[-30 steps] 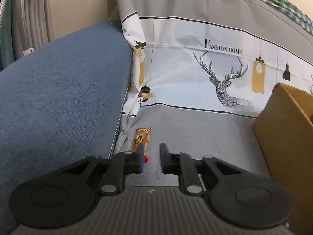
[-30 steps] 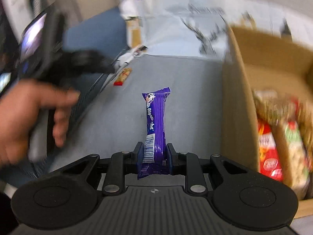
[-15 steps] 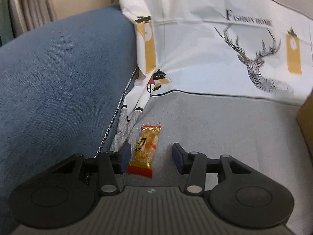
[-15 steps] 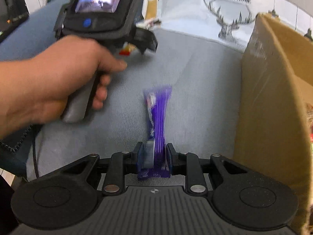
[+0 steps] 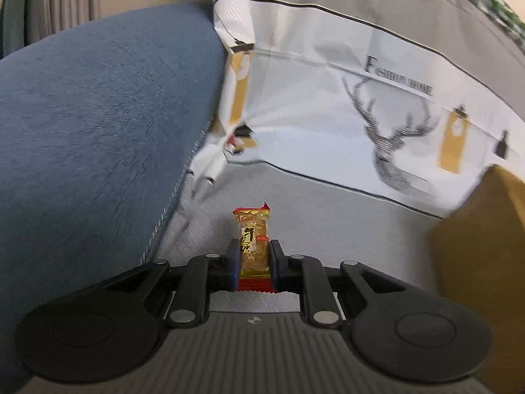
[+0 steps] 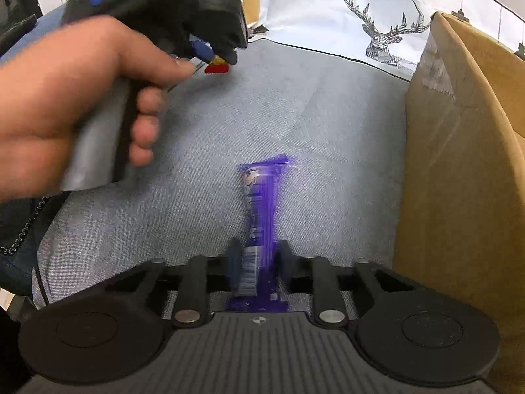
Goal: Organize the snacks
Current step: 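Grasp the small red-gold candy with the left tool while the right tool grasps the purple chocolate bar, then hold the candy and chocolate bar closed in both tools, adjusting grips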
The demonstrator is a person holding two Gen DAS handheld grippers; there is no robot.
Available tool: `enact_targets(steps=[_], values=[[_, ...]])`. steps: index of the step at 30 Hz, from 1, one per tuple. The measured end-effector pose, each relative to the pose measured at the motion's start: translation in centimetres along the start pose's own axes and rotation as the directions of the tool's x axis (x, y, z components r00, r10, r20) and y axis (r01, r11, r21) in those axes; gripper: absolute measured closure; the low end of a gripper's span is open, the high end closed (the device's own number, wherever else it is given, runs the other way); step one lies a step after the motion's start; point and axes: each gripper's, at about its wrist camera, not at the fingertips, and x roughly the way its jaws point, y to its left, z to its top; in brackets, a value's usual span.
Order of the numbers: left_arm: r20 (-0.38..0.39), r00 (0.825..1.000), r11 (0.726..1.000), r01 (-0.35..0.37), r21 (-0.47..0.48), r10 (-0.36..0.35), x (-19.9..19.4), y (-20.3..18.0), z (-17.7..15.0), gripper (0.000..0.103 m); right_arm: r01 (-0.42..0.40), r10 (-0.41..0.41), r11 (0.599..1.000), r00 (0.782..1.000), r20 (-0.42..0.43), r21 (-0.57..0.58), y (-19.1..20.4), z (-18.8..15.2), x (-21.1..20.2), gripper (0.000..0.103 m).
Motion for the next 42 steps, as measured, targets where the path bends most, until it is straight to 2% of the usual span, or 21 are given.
enact_targets(steps=[3,6,11,14,18,21,24,26,37,42], values=[[-0.090,0.995,0.998,0.050,0.023,-0.048,-2.3,-0.4,-0.4,0.084,-0.006,0.006,1.000,1.000,0.011,0.013,-0.2,-0.1,-0.5,0.080],[-0.169,0.982,0.995,0.091,0.028,-0.085,-4.9,-0.2,-2.4,0.084,-0.011,0.011,1.000,1.000,0.028,0.012,-0.2,-0.3,-1.4,0.080],[-0.283,0.936,0.975,0.177,-0.131,-0.208,-8.0,1.8,-7.0,0.084,-0.038,0.037,0.999,0.999,0.027,0.016,-0.4,-1.0,-3.0,0.080],[-0.300,0.923,0.966,0.201,-0.162,-0.242,-8.9,2.4,-8.4,0.084,-0.059,0.060,0.998,0.998,0.035,-0.006,-0.3,-1.9,-3.8,0.080],[-0.341,0.916,0.975,0.173,-0.136,-0.210,-8.4,2.6,-8.8,0.084,-0.080,0.081,0.996,0.997,0.018,-0.027,-0.5,-2.8,-3.8,0.080],[-0.354,0.916,0.978,0.143,-0.150,-0.188,-7.6,3.2,-8.6,0.070,-0.098,0.097,0.995,0.995,-0.016,-0.029,-0.5,-3.0,-3.2,0.079],[-0.371,0.908,0.975,0.137,-0.173,-0.193,-7.0,3.4,-8.5,0.069,-0.106,0.106,0.994,0.994,-0.039,-0.020,-0.7,-3.2,-2.5,0.079],[-0.365,0.907,0.973,0.155,-0.169,-0.208,-7.1,3.3,-8.5,0.063,-0.109,0.108,0.994,0.994,-0.035,-0.028,-0.5,-3.1,-2.5,0.078],[-0.413,0.902,0.991,0.133,-0.012,-0.126,-5.3,0.9,-9.2,0.061,-0.113,0.112,0.993,0.994,-0.017,-0.028,-0.7,-2.6,-2.3,0.069],[-0.408,0.908,0.989,0.133,0.059,-0.097,-5.1,0.1,-9.6,0.061,-0.104,0.104,0.994,0.995,-0.006,-0.041,-0.5,-2.5,-2.3,0.067]])
